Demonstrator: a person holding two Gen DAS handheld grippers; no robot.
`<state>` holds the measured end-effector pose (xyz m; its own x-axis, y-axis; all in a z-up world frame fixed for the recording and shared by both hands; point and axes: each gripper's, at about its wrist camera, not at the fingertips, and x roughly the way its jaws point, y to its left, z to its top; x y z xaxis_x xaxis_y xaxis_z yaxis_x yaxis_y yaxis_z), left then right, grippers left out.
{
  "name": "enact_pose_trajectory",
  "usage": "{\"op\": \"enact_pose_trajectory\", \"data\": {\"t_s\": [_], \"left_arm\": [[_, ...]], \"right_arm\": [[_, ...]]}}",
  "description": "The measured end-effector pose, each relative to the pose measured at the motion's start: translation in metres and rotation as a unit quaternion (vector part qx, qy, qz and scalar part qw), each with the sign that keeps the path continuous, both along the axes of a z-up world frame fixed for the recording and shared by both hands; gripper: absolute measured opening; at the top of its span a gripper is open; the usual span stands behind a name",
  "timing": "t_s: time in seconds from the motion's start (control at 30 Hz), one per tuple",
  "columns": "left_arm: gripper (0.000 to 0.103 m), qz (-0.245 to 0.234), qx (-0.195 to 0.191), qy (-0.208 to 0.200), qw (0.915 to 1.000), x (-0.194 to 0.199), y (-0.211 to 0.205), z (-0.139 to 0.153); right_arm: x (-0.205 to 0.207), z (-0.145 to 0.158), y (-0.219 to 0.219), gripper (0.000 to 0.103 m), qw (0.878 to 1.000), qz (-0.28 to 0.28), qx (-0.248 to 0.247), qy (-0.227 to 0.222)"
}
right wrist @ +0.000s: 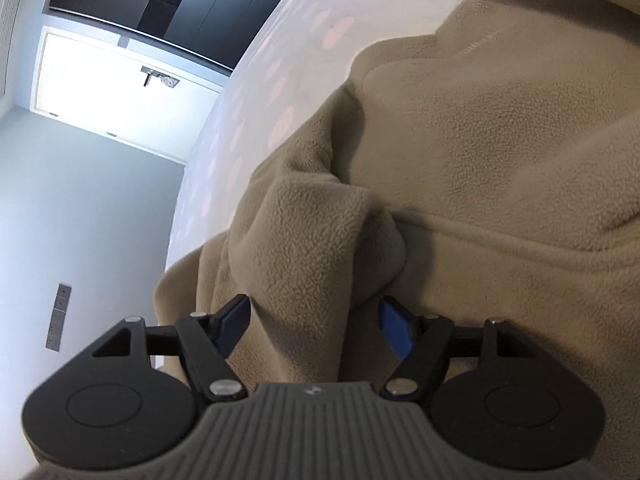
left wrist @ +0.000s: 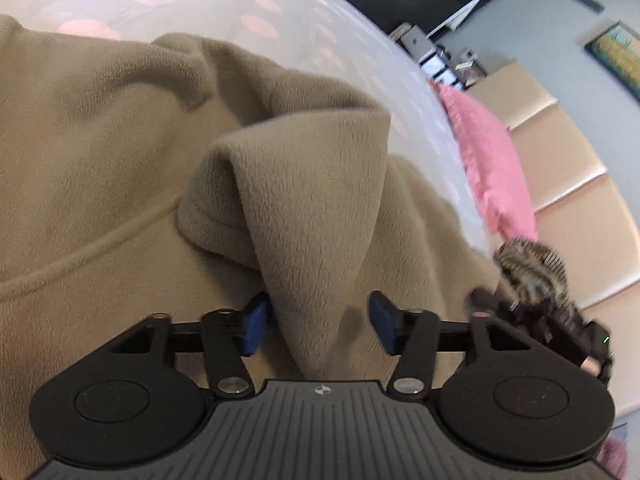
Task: Fold clothes
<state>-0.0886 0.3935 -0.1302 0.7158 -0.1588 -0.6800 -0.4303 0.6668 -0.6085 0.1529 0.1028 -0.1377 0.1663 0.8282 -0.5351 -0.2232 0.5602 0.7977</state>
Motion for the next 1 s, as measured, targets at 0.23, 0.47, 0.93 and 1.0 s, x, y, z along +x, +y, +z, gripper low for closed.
{"op": "enact_pose_trajectory", "data": {"t_s": [0.23,0.47,0.93,1.0], "left_arm": [[0.055,-0.003,0.021,0.017,0.9996,-0.003,-0.019,-0.001],[0.055,-0.001,0.013,0.016,0.9998,-0.005,-0.015,-0.003],[0.052,-0.001,-0.003,0.012,0.9999,-0.006,-0.006,-0.006],[0.052,0.005,-0.002,0.011,0.9999,-0.009,-0.005,-0.003]], "right_arm": [[0.025,-0.012,-0.005,0.083,0.997,-0.032,0.043,0.061],[0.050,-0.025,0.000,0.081,0.985,-0.064,0.093,0.132],[0.069,-0.004,0.019,0.023,0.999,0.025,-0.005,-0.038],[0.068,0.003,0.019,0.035,0.999,0.027,-0.017,-0.043]]}}
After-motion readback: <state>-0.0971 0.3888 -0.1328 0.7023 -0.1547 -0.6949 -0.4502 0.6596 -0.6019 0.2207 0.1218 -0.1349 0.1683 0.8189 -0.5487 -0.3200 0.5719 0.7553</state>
